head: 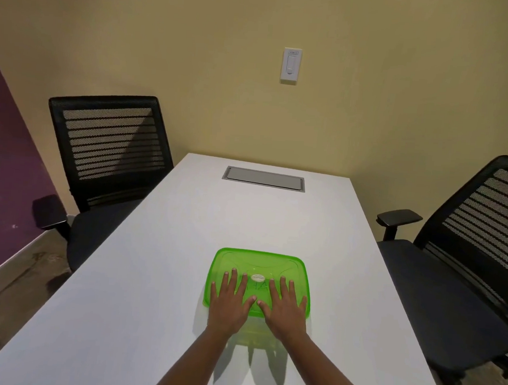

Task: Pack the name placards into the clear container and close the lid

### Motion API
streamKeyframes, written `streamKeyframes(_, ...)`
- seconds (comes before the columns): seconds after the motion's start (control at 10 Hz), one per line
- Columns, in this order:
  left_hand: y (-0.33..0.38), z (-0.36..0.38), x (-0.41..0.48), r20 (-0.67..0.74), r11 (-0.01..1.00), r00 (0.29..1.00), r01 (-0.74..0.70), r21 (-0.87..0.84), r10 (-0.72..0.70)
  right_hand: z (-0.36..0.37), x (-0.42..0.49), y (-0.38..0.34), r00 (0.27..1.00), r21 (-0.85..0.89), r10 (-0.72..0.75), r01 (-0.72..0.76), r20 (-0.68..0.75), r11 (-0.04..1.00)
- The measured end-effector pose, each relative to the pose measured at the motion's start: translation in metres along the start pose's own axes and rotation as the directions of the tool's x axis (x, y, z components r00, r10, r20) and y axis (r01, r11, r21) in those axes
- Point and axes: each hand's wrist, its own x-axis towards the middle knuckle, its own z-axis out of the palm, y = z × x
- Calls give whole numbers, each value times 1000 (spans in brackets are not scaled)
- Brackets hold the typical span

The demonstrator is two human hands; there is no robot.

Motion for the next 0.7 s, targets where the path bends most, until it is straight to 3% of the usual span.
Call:
streamKeyframes(0.2, -1, 9, -3, -20, 999, 1000, -23, 24, 24, 8, -2, 2, 999, 5, -20, 21, -37, 1000)
streamKeyframes(0.5, 2, 3, -11, -344, 996, 936, -47, 72, 69, 0, -6, 2, 1000, 10, 7, -7, -11, 1000)
streamKeyframes(0.6, -6, -8, -4, -452, 985, 877, -122, 122, 165, -30, -8, 5, 999, 24, 1, 0, -41, 1000)
streamKeyframes(0.7, -12, -39, 16, -660, 982, 728, -118, 148, 187, -83, -1, 18, 985, 51, 10, -1, -170, 999)
